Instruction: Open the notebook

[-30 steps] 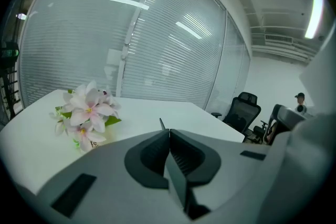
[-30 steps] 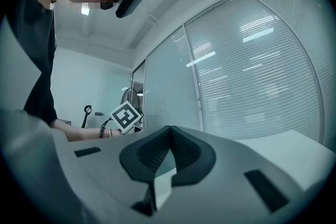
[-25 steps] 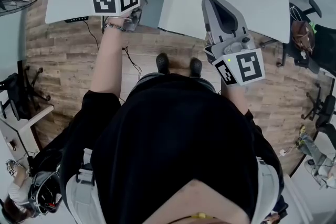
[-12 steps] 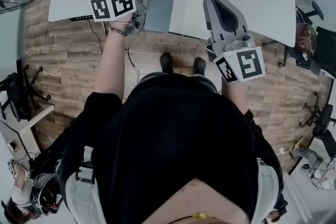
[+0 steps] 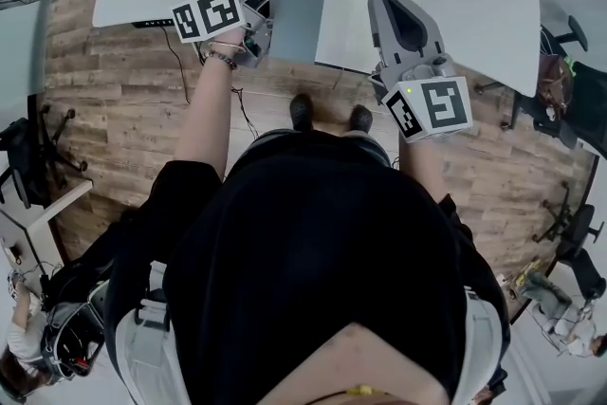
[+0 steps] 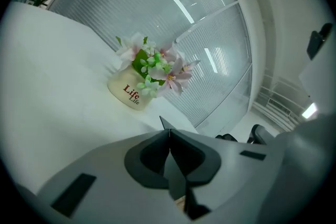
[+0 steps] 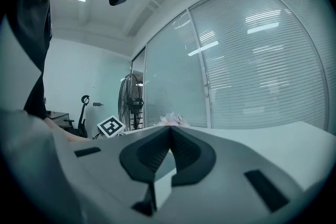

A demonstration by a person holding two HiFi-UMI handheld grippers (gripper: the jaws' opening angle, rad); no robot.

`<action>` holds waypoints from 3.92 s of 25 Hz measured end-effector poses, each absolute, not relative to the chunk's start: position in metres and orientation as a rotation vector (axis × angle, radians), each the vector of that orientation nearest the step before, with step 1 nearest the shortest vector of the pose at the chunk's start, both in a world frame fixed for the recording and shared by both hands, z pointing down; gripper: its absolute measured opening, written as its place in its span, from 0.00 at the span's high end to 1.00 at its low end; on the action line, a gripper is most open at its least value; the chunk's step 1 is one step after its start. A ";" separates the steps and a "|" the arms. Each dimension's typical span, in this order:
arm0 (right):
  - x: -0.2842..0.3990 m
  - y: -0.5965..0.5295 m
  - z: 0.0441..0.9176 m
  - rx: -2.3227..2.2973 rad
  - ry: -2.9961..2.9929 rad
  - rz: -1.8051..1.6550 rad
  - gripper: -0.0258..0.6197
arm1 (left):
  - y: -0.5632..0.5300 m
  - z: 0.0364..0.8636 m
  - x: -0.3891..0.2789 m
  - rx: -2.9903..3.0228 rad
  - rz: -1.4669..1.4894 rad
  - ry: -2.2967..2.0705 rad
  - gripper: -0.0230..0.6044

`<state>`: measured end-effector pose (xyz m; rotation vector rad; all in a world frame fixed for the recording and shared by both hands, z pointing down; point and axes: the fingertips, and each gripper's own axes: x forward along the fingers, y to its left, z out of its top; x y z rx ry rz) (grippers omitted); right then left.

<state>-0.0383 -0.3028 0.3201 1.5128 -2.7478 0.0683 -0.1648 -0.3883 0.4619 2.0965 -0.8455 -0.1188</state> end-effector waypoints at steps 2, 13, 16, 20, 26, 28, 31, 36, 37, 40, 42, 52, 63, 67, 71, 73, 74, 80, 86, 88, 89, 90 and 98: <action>-0.042 -0.305 0.324 1.502 -2.744 0.070 0.95 | -0.387 0.464 -0.167 2.083 -0.148 -0.833 0.94; -0.046 -0.310 0.331 1.502 -2.759 0.110 0.95 | -0.379 0.467 -0.171 1.941 -0.249 -0.774 0.94; -0.048 -0.306 0.330 1.497 -2.753 0.101 0.95 | -0.372 0.472 -0.174 1.899 -0.265 -0.768 0.94; -0.047 -0.304 0.329 1.499 -2.751 0.101 0.95 | -0.363 0.483 -0.180 1.864 -0.262 -0.771 0.94; -0.045 -0.303 0.331 1.505 -2.755 0.113 0.95 | -0.357 0.490 -0.183 1.869 -0.252 -0.771 0.94; -0.045 -0.304 0.332 1.499 -2.761 0.121 0.95 | -0.356 0.490 -0.183 1.872 -0.236 -0.781 0.94; -0.046 -0.302 0.334 1.492 -2.764 0.126 0.95 | -0.352 0.492 -0.184 1.870 -0.219 -0.792 0.94; -0.048 -0.298 0.336 1.490 -2.764 0.130 0.95 | -0.344 0.497 -0.189 1.873 -0.198 -0.813 0.94; -0.048 -0.297 0.336 1.489 -2.764 0.130 0.95 | -0.342 0.499 -0.190 1.866 -0.205 -0.814 0.94; -0.047 -0.294 0.336 1.491 -2.766 0.129 0.95 | -0.337 0.501 -0.193 1.860 -0.212 -0.821 0.94; -0.044 -0.294 0.336 1.496 -2.764 0.131 0.95 | -0.338 0.501 -0.192 1.879 -0.201 -0.833 0.94; -0.040 -0.292 0.338 1.493 -2.771 0.139 0.95 | -0.324 0.499 -0.192 1.991 -0.086 -0.906 0.74; -0.020 -0.284 0.327 1.479 -2.787 0.116 0.95 | -0.317 0.469 -0.195 2.199 0.110 -1.202 0.67; -0.008 -0.281 0.321 1.481 -2.797 0.099 0.95 | -0.312 0.436 -0.179 2.339 0.160 -1.277 0.67; 0.005 -0.277 0.315 1.492 -2.807 0.094 0.95 | -0.308 0.402 -0.158 2.464 0.204 -1.326 0.67; 0.008 -0.276 0.312 1.497 -2.812 0.087 0.95 | -0.307 0.387 -0.150 2.505 0.196 -1.337 0.67; 0.010 -0.275 0.310 1.499 -2.815 0.083 0.95 | -0.306 0.380 -0.146 2.525 0.190 -1.342 0.67; 0.033 -0.272 0.298 1.522 -2.815 0.046 0.95 | -0.302 0.353 -0.113 2.627 0.184 -1.355 0.68; 0.054 -0.267 0.289 1.546 -2.811 0.021 0.95 | -0.295 0.335 -0.081 2.700 0.170 -1.340 0.72; 0.062 -0.265 0.286 1.551 -2.812 0.011 0.95 | -0.292 0.327 -0.070 2.720 0.150 -1.337 0.74; 0.066 -0.264 0.284 1.553 -2.814 0.006 0.95 | -0.290 0.323 -0.065 2.730 0.140 -1.337 0.75; 0.069 -0.262 0.282 1.554 -2.815 0.001 0.95 | -0.288 0.319 -0.060 2.740 0.133 -1.341 0.77; 0.087 -0.257 0.272 1.552 -2.833 -0.030 0.95 | -0.280 0.298 -0.036 2.788 0.091 -1.367 0.84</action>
